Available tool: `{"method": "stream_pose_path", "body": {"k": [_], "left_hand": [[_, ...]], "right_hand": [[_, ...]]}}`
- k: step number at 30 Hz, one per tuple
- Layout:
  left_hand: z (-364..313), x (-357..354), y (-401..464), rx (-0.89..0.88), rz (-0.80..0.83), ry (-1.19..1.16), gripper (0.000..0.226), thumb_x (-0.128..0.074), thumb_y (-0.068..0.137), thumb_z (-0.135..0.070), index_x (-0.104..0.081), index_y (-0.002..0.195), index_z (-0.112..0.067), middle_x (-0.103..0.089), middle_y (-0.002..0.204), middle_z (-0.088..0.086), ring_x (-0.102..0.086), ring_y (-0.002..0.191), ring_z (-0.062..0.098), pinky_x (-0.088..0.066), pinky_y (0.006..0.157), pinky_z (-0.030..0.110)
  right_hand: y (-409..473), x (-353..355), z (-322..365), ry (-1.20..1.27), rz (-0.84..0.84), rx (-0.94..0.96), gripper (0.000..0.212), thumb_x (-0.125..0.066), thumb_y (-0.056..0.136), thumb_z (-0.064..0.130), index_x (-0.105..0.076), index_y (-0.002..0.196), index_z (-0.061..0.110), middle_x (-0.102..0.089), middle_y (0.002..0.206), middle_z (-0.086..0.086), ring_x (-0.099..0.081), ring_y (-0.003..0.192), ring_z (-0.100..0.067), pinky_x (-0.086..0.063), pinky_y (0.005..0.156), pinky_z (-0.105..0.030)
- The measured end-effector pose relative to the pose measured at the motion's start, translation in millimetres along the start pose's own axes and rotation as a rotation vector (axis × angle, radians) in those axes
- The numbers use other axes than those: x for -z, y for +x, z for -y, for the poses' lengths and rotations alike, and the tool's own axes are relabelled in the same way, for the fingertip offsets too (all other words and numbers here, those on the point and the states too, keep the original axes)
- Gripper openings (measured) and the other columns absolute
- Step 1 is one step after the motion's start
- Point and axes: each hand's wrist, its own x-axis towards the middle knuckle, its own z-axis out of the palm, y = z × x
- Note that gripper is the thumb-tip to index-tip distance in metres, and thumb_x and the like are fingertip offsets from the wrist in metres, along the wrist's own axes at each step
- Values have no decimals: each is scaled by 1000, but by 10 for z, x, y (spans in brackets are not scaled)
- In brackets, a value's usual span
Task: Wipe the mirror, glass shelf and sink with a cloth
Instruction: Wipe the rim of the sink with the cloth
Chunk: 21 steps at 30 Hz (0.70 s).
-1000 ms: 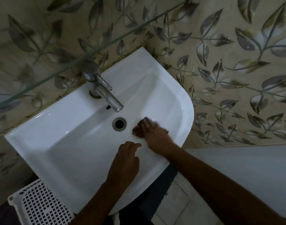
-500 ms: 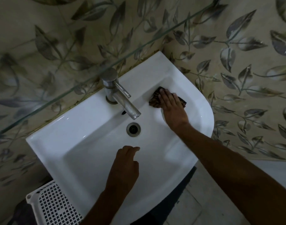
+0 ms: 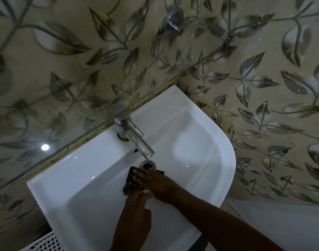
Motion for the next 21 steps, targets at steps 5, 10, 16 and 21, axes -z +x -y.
{"method": "stream_pose_path", "body": {"k": [5, 10, 16, 21], "left_hand": [[35, 35, 117, 25, 70, -13, 61, -76, 52, 2, -66, 104, -29, -58, 98, -10, -47, 91, 7, -57, 72, 27], [-31, 43, 221, -18, 103, -12, 61, -70, 45, -10, -62, 98, -37, -51, 96, -18, -53, 81, 4, -53, 59, 17], [-197, -78, 307, -16, 80, -11, 63, -57, 50, -15, -50, 107, -41, -42, 98, -21, -44, 84, 1, -44, 67, 8], [-396, 55, 421, 51, 24, -65, 52, -53, 76, -11, -56, 123, -32, -52, 113, -17, -47, 104, 2, -46, 88, 22]], "right_hand": [[-233, 501, -913, -193, -186, -293, 47, -43, 95, 8, -51, 142, 8, -46, 151, -11, -44, 139, -33, -31, 115, -49], [-450, 1077, -1487, -523, -191, -302, 52, -37, 93, 6, -47, 144, 9, -39, 156, -10, -33, 145, -36, -23, 118, -55], [-452, 1354, -1453, -338, -470, -595, 61, -34, 83, 0, -53, 140, 11, -50, 147, -14, -49, 128, -41, -43, 103, -51], [-50, 1584, -1195, 284, -970, -947, 32, -50, 97, 6, -60, 128, 10, -64, 122, -12, -60, 113, -31, -49, 97, -41]]}}
